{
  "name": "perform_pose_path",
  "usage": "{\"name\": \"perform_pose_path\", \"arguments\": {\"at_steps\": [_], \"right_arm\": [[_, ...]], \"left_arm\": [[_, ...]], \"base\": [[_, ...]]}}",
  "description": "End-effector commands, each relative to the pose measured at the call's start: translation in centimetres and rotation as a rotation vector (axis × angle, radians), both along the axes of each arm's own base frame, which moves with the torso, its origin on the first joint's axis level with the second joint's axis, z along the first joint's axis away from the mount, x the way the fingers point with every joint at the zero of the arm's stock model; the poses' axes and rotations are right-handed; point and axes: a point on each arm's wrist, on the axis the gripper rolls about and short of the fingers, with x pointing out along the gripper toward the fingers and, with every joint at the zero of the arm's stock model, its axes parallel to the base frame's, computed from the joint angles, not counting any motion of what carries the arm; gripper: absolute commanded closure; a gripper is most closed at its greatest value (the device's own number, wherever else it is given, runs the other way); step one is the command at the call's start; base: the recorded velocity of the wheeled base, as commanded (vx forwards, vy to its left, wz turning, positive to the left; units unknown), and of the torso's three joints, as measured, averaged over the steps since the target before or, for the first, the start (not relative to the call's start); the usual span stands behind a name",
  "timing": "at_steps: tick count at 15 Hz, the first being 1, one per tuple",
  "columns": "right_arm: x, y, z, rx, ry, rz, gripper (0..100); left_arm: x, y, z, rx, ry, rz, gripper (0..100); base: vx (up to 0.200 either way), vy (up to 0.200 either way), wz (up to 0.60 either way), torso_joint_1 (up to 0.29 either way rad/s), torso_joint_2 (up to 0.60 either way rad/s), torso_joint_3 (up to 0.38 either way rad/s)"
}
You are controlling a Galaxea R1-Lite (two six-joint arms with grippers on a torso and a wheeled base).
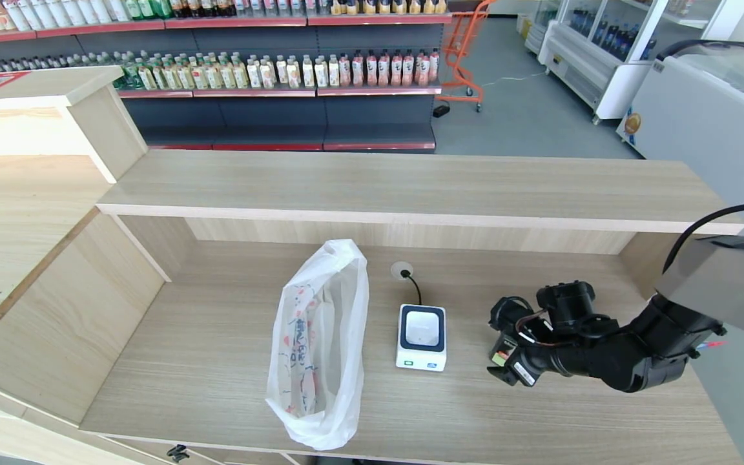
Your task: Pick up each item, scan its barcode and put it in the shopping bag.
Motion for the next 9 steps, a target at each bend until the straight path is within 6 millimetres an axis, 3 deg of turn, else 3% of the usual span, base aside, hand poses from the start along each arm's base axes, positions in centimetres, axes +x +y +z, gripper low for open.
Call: {"name": "perform_pose_path", "arguments": {"at_steps": [1,2,7,9], "right_arm": [[0.0,-0.1,0.1,0.002,-0.002,-0.002,0],[0.0,0.0,0.1,0.003,-0.003,-0.003,100],[0.1,-0.2,0.4,0.029,-0.061,-0.021,100],[-0.8,-0.5,2.6,0.088,-0.130,-0.078,100]], "left_arm": [[0.0,0.0,0.0,0.000,0.002,0.000,0],[0.0,0.0,0.0,0.000,0.002,0.000,0],[0.0,0.0,0.0,0.000,0.002,0.000,0],[0.0,0.0,0.0,0.000,0.002,0.000,0]], "base": [[0.000,0.000,0.00,0.000,0.00,0.000],[0.000,0.000,0.00,0.000,0.00,0.000],[0.000,0.000,0.00,0.000,0.00,0.000],[0.000,0.000,0.00,0.000,0.00,0.000]]}}
